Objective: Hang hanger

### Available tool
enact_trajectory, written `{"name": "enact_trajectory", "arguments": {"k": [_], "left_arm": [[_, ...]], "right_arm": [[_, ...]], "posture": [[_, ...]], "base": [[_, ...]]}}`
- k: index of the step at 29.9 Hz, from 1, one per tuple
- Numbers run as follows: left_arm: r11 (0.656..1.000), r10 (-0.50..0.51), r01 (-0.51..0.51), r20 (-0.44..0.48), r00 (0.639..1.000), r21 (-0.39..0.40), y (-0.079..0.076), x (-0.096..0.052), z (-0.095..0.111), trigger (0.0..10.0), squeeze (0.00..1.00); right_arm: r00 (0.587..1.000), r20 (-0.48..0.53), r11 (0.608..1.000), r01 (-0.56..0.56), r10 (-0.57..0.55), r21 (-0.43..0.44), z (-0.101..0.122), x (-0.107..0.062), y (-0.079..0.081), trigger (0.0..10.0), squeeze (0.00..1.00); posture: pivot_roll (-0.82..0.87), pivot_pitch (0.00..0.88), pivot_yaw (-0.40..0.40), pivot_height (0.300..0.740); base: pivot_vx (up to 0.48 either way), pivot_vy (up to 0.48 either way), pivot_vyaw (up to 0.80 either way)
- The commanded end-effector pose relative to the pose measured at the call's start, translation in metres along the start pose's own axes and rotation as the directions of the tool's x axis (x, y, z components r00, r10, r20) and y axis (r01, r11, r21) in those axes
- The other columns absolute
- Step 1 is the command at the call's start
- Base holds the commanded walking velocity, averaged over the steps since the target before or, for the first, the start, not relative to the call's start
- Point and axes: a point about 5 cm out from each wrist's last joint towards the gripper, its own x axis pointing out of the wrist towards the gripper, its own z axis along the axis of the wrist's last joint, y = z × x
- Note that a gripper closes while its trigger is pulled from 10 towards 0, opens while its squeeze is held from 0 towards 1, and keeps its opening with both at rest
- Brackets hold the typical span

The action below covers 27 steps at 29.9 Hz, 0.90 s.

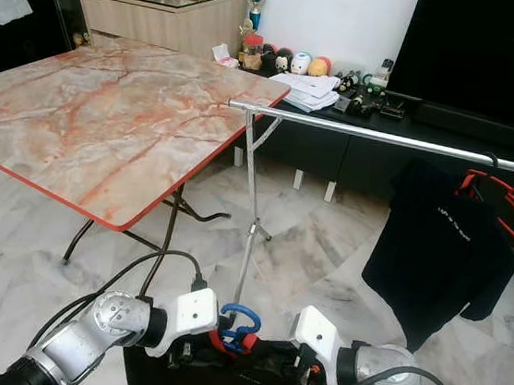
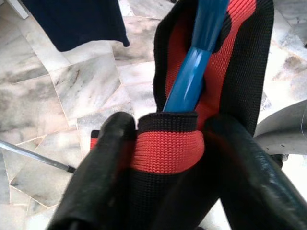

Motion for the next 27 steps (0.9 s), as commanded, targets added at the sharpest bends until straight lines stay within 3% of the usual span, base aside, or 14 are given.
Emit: {"name": "enact_trajectory", "arguments": {"k": [1, 27], "left_arm": [[1.0, -0.015, 0.015, -0.031, 0.999, 0.001, -0.0021, -0.0011, -0.0042, 0.0, 0.0], [1.0, 0.018, -0.018, 0.014, 1.0, -0.001, 0.0031, -0.0021, 0.0032, 0.0, 0.0]], "right_arm": [[0.999, 0.053, 0.999, 0.009, -0.006, -0.052, 0.0163, -0.0006, -0.0034, 10.0, 0.0], [0.998, 0.062, 0.999, 0.015, -0.012, -0.049, 0.0206, 0.0063, -0.0085, 10.0, 0.0]], "posture": [[0.11, 0.0, 0.039, 0.74], [0.12, 0.0, 0.036, 0.74]], "base": [[0.0, 0.0, 0.0], [0.0, 0.0, 0.0]]}}
